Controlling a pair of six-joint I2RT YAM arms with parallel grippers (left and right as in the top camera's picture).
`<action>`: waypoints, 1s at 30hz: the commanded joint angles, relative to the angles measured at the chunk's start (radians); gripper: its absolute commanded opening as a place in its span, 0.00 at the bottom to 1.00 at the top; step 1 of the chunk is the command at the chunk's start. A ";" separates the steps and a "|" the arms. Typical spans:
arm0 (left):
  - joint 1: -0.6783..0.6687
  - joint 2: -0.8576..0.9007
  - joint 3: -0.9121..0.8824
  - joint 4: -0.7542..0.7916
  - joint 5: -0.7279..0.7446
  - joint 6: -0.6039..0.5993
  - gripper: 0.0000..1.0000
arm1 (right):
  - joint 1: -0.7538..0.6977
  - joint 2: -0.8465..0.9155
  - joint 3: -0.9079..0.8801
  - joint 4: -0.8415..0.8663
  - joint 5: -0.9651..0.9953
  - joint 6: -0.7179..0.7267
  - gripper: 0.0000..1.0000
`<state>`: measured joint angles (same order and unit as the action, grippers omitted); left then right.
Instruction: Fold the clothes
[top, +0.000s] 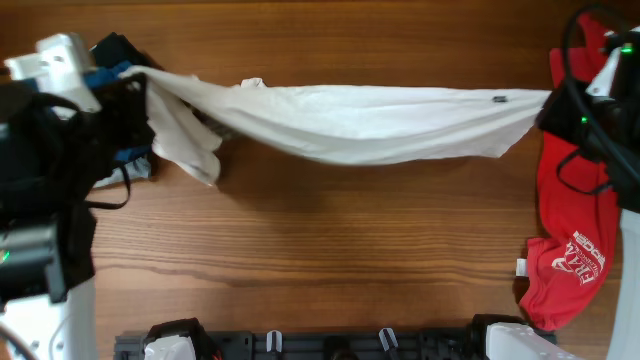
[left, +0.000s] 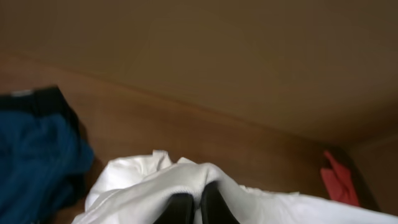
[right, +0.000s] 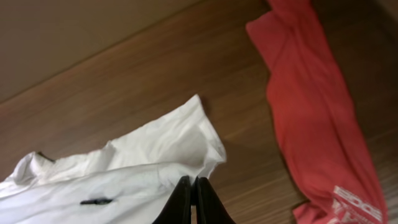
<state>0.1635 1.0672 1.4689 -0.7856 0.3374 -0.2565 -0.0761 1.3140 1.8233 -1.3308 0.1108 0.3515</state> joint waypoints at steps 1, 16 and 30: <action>0.050 -0.016 0.131 -0.005 -0.010 -0.013 0.04 | -0.030 -0.013 0.102 -0.029 0.055 -0.018 0.04; 0.122 -0.068 0.279 -0.038 -0.032 -0.035 0.04 | -0.069 -0.047 0.336 -0.035 0.090 -0.037 0.04; 0.069 0.219 0.279 -0.083 0.024 -0.036 0.04 | -0.067 0.263 0.331 -0.157 -0.193 -0.120 0.04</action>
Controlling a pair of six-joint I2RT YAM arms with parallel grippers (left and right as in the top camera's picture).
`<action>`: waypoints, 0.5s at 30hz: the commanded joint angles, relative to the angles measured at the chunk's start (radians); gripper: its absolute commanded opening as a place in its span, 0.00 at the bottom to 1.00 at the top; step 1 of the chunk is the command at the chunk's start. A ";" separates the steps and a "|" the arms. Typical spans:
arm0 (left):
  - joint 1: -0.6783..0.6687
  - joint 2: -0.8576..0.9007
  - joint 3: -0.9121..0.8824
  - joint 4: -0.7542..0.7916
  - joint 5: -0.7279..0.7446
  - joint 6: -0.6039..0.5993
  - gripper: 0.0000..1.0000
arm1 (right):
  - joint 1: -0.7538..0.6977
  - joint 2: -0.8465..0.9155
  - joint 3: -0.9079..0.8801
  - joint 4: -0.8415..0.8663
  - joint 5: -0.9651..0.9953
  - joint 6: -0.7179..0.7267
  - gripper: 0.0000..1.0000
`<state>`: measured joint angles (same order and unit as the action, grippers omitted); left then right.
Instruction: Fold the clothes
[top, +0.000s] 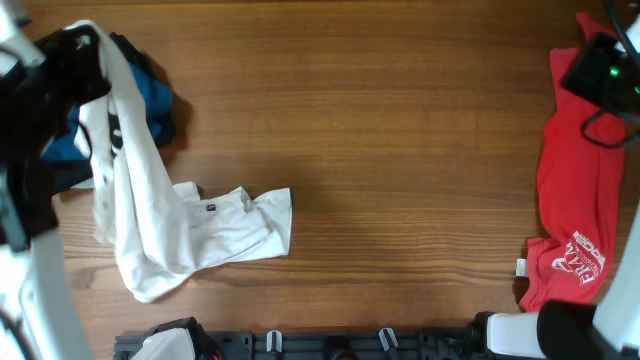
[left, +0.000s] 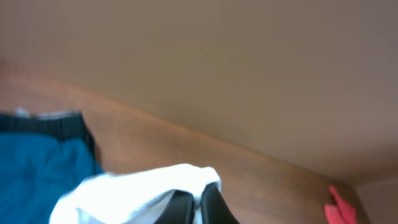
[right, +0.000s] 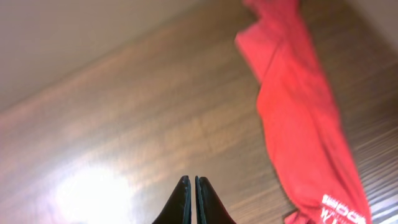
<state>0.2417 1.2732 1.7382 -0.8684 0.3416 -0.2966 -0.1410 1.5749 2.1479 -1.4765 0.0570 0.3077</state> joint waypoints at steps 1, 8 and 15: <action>-0.009 0.025 0.010 -0.003 0.016 0.005 0.04 | -0.002 0.014 0.000 -0.018 -0.194 -0.108 0.04; -0.009 0.038 0.010 -0.016 -0.037 0.032 0.04 | 0.101 0.083 -0.028 -0.056 -0.347 -0.250 0.04; -0.009 0.038 0.010 -0.093 -0.176 0.032 0.04 | 0.360 0.187 -0.079 -0.016 -0.348 -0.274 0.10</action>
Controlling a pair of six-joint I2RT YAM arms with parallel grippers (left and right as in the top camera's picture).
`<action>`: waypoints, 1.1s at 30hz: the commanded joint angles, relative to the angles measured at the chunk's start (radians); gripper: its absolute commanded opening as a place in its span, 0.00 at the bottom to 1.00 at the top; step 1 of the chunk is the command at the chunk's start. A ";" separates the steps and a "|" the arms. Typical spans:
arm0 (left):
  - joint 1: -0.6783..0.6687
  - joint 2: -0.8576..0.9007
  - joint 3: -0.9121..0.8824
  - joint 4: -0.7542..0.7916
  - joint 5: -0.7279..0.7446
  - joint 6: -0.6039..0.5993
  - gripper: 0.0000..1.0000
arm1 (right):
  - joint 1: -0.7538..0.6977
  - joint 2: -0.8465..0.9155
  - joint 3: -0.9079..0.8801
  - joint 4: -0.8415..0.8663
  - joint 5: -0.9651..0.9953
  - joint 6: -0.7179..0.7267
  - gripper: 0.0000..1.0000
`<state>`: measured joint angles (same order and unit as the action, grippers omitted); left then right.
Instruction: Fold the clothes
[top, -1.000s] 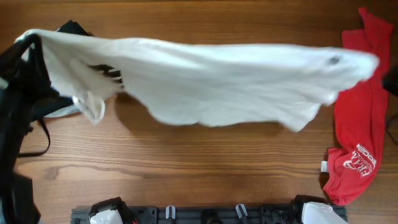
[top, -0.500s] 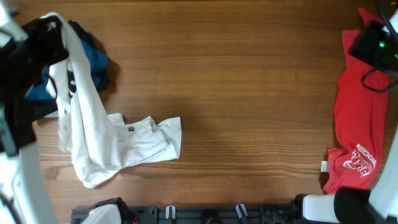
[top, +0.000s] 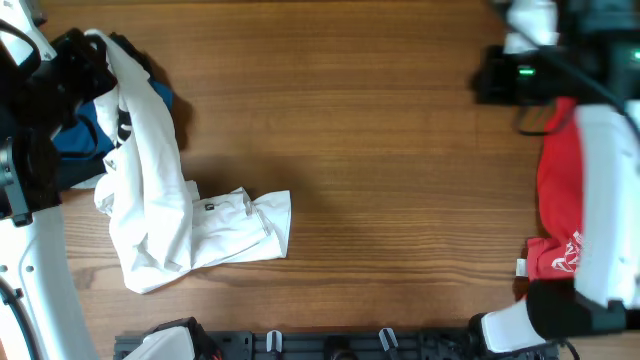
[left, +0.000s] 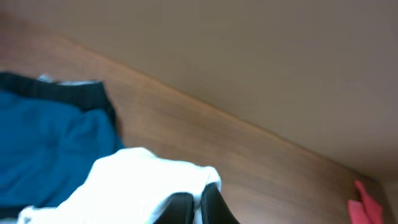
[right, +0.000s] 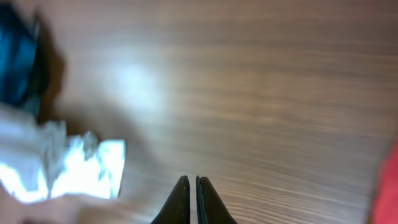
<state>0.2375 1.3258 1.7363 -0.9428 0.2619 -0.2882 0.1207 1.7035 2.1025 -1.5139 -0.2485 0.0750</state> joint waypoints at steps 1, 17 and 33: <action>-0.005 -0.015 0.011 -0.027 -0.134 0.024 0.04 | 0.147 0.084 -0.050 0.039 -0.042 -0.038 0.15; -0.004 -0.045 0.011 -0.057 -0.320 0.023 0.04 | 0.649 0.491 -0.121 0.299 -0.187 0.062 0.50; -0.004 -0.045 0.011 -0.058 -0.320 0.023 0.04 | 0.790 0.632 -0.135 0.459 -0.091 0.195 0.43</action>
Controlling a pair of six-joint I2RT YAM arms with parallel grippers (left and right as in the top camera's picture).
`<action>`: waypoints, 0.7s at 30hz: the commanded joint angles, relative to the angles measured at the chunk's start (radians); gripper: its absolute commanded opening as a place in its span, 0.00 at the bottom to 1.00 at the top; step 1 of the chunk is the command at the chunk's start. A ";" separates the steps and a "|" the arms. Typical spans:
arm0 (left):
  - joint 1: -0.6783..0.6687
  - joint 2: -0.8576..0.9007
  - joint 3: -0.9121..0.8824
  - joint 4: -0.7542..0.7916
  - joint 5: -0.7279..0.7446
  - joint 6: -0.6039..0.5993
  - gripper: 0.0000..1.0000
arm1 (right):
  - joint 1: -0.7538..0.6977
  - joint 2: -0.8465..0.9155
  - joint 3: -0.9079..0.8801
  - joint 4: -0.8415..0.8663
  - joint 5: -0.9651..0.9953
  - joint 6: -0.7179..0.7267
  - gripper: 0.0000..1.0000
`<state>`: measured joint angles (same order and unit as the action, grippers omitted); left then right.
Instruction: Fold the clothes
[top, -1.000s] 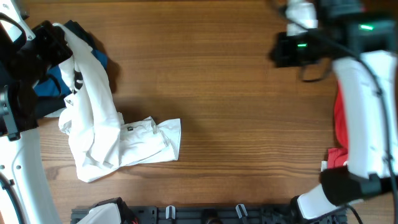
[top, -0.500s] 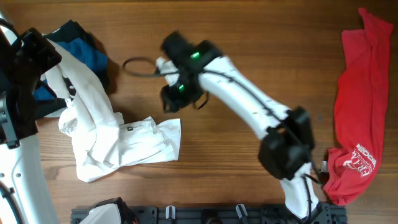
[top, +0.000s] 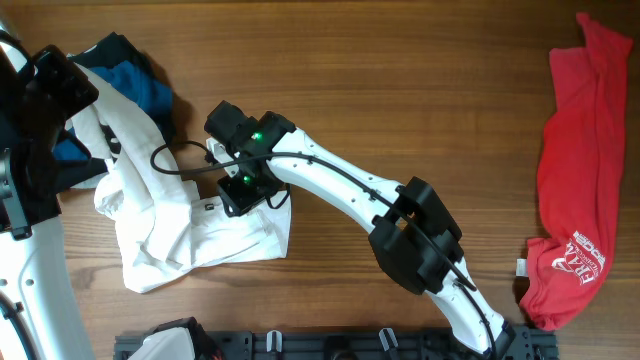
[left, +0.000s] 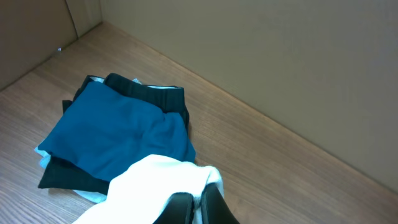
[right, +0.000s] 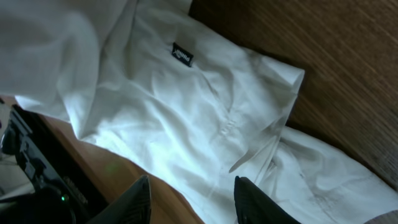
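A white garment (top: 190, 240) hangs from my left gripper (top: 72, 88) at the far left, and its lower part lies crumpled on the table. In the left wrist view my left gripper (left: 190, 206) is shut on a white fold (left: 158, 180). My right gripper (top: 246, 190) has reached across the table to the garment's upper edge. In the right wrist view its fingers (right: 142, 200) stand wide apart, so the right gripper (right: 194, 202) is open just above the white cloth (right: 186, 118). A small black tag (right: 182, 55) shows on that cloth.
A pile of blue and black clothes (top: 130, 75) lies at the back left, behind the hanging garment; it is the blue garment (left: 118, 134) in the left wrist view. A red T-shirt (top: 578, 180) lies stretched along the right edge. Wooden table (top: 400, 100) between them.
My right gripper was shut at the table's back right; now it is open over the white garment at the left. My left gripper still holds the garment's top, slightly further left.
The white garment was stretched in the air between both shut grippers. Then the right one had let go, and the garment hung from the left with its end on the table. The right arm stood at the right, and now it is open over the garment.
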<state>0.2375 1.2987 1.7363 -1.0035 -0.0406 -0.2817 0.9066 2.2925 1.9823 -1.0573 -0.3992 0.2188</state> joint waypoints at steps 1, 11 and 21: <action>-0.004 -0.018 0.011 0.003 -0.017 0.016 0.04 | 0.004 0.055 -0.016 0.005 0.067 0.050 0.43; -0.004 -0.018 0.011 -0.001 -0.017 0.016 0.04 | 0.005 0.089 -0.070 0.034 0.058 0.054 0.37; -0.004 -0.018 0.011 -0.001 -0.017 0.016 0.04 | 0.005 0.063 -0.069 0.018 0.071 0.081 0.37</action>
<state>0.2375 1.2987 1.7363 -1.0069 -0.0406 -0.2817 0.9066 2.3692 1.9171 -1.0340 -0.3542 0.2764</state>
